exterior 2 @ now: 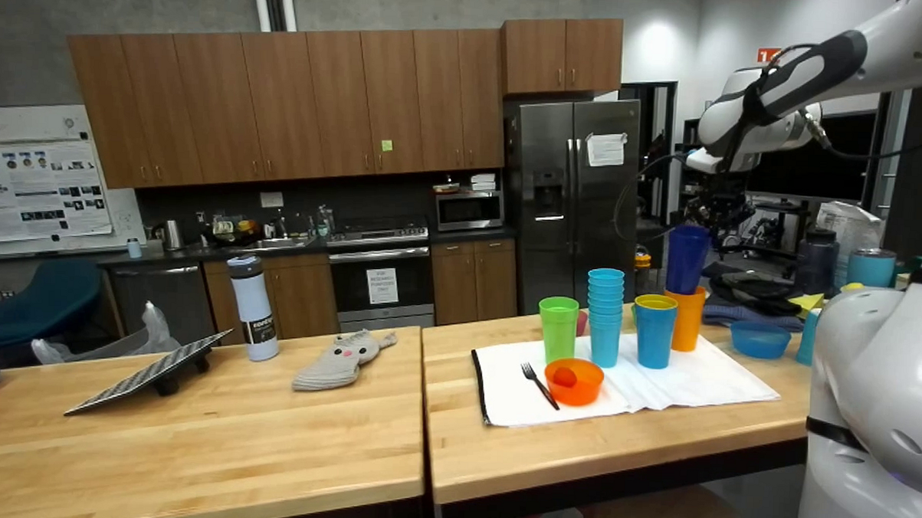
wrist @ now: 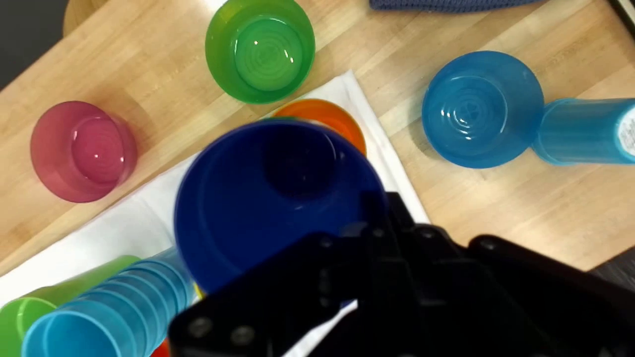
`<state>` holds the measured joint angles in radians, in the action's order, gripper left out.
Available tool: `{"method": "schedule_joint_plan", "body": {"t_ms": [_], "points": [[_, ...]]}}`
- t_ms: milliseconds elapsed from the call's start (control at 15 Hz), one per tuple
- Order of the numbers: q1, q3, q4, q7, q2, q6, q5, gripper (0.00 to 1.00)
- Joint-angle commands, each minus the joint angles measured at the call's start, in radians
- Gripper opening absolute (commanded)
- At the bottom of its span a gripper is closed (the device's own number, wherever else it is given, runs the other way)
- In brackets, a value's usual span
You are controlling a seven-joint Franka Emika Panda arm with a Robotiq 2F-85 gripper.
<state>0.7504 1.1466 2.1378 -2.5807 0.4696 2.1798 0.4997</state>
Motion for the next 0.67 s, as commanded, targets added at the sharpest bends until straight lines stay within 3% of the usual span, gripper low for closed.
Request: {"method": "schedule_joint_plan", "body": {"t_ms": [0,267,333,467,533,600], "points": [[-0.192,-0.196,-0.044,-0.025,-0.062,-0.092,-0.149,0.01],[-0.436,-0.423,-0.081,-0.040,-0.091,-0.170,-0.230,0.01],[-0.333,-0.338,-0.050,-0.013,-0.054,-0.136,-0.188,0.01],[-0.358,-0.362,-0.050,-0.013,-0.059,-0.140,-0.191,0.04],[-0.475,-0.452,-0.041,-0.063,-0.106,-0.122,-0.263,0.04],[-0.471,-0.450,-0.040,-0.064,-0.108,-0.121,-0.264,0.04]]}}
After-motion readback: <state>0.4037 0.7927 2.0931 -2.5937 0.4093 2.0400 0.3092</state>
